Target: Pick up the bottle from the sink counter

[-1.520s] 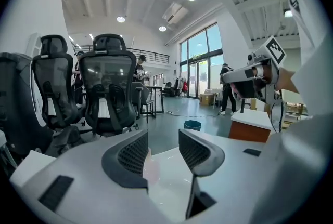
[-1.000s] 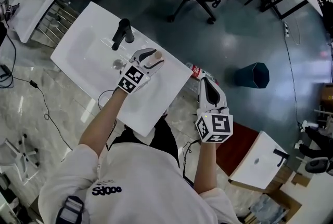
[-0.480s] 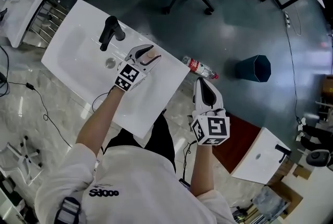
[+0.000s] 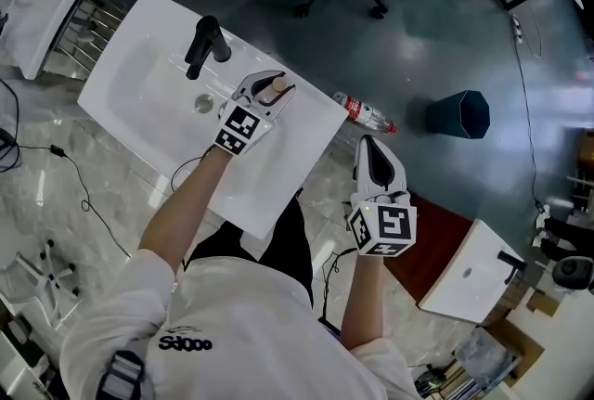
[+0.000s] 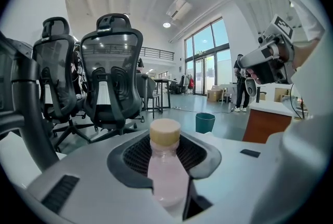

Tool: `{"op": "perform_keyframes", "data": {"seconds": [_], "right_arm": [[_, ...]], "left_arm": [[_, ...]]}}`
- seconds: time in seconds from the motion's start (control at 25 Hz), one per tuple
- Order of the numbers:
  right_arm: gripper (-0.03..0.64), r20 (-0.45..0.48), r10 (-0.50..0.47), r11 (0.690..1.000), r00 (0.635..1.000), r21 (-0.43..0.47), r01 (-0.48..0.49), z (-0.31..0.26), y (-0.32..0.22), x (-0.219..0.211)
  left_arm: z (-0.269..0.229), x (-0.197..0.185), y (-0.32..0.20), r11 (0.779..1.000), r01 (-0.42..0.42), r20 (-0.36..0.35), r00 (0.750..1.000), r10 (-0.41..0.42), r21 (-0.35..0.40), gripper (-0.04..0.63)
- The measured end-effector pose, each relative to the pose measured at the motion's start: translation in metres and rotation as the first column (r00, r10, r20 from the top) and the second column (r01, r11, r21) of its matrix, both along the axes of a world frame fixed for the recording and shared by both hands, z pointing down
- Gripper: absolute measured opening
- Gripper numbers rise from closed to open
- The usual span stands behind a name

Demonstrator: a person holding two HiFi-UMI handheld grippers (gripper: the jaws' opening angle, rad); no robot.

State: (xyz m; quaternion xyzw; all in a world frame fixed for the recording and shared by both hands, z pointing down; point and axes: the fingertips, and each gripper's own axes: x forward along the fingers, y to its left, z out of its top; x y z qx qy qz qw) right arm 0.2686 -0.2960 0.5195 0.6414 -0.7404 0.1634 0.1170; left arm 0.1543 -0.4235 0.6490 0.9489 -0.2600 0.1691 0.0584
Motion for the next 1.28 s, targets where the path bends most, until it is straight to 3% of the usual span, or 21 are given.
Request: {"op": "perform_keyframes", "data": {"seconds": [0.48,0.64,1.28], "right_arm": [[0.011,-0.094,-0.017,1.0,0.995,0.01,0.018,-0.006,0.011,-0.02],[0.011,-0.083,-0.008,1.0,0.997,0.012,0.009,-0.013,0.026,-0.027],[0.011,-0.111,0.029,0.988,0.993,0.154,-0.012,-0.102,0.075,-0.092]], "left_arm": [[-0.018,-0.025,0.026,1.0,0.006,0.003,1.0,-0.006,-0.022,0.127],[-0.047,-0.033,0.045,1.0,-0.01,-0.018,1.0,0.01,-0.003,0.127],[-0.176,-0.083,0.126,0.985,-0.132,-0.059,0.989,0.139,0.109,0.127]]}}
